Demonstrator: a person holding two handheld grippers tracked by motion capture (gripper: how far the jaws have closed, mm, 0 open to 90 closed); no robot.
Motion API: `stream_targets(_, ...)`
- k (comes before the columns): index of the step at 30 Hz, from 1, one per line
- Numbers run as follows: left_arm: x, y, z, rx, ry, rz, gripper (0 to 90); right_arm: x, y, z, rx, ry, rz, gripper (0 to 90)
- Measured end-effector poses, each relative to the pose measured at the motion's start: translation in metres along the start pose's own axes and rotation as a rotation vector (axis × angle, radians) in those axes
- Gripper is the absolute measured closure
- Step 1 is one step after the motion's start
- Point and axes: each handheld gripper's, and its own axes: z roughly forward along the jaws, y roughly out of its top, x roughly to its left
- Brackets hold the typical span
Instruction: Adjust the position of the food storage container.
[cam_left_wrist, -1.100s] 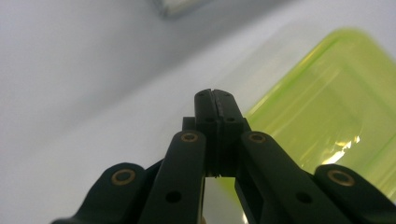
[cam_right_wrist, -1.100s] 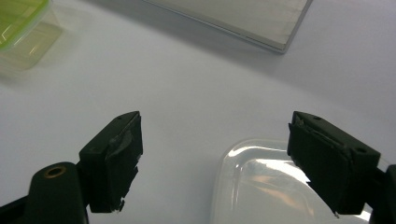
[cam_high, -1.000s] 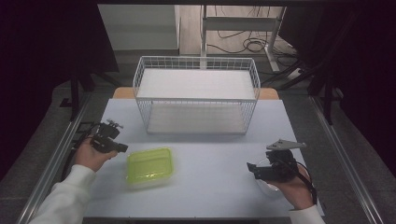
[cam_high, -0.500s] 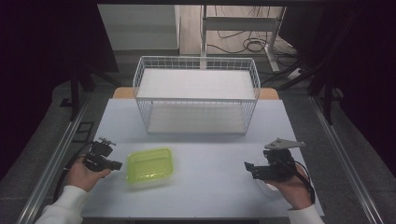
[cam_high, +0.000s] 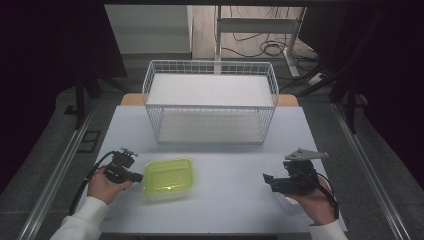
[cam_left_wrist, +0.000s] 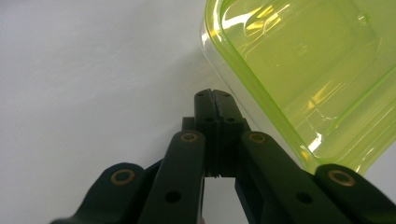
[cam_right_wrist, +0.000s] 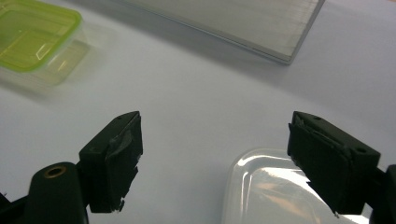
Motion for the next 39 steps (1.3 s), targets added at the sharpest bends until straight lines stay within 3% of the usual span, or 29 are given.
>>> stream_targets(11, -0.019, 0.024, 0.018, -0.016, -0.042, 0.015, 90.0, 0.001, 0.0, 0.002, 0.006, 0.007, -0.006, 18.1)
stream_targets(20, -0.05, 0.044, 0.032, -0.015, -0.082, 0.067, 90.0, 0.002, 0.0, 0.002, 0.006, 0.006, -0.009, 18.0)
stream_targets(22, -0.05, 0.045, 0.035, -0.025, -0.104, 0.054, 89.8, 0.002, 0.0, 0.003, 0.006, 0.007, -0.009, 18.1)
stream_targets(27, -0.053, 0.043, 0.041, -0.047, -0.106, 0.047, 88.5, 0.002, 0.0, 0.006, 0.013, 0.011, -0.01, 17.8)
stream_targets(29, -0.053, 0.042, 0.04, -0.043, -0.094, 0.061, 84.3, 0.002, 0.0, 0.008, 0.014, 0.007, -0.011, 17.8)
stream_targets(31, -0.05, 0.04, 0.031, -0.071, -0.055, 0.056, 76.2, 0.002, 0.0, 0.007, 0.012, 0.007, -0.012, 17.8)
stream_targets(32, -0.05, 0.04, 0.031, -0.071, -0.055, 0.056, 70.8, 0.002, 0.0, 0.007, 0.012, 0.007, -0.012, 17.8)
stream_targets(33, -0.049, 0.04, 0.028, -0.082, -0.044, 0.054, 70.8, 0.002, 0.0, 0.007, 0.009, 0.007, -0.011, 17.7)
stream_targets(34, -0.047, 0.04, 0.021, -0.109, -0.042, 0.047, 56.6, 0.001, 0.0, 0.006, 0.003, 0.003, -0.009, 17.7)
stream_targets(35, -0.046, 0.04, 0.016, -0.13, -0.047, 0.037, 56.6, 0.001, 0.0, 0.006, 0.003, 0.003, -0.009, 17.7)
stream_targets(36, -0.043, 0.039, 0.005, -0.168, -0.046, 0.032, 49.8, 0.001, 0.001, 0.006, 0.0, -0.003, -0.009, 17.8)
stream_targets(39, -0.042, 0.035, -0.008, -0.216, -0.048, 0.012, 36.6, 0.004, 0.002, 0.009, 0.003, -0.006, -0.009, 17.8)
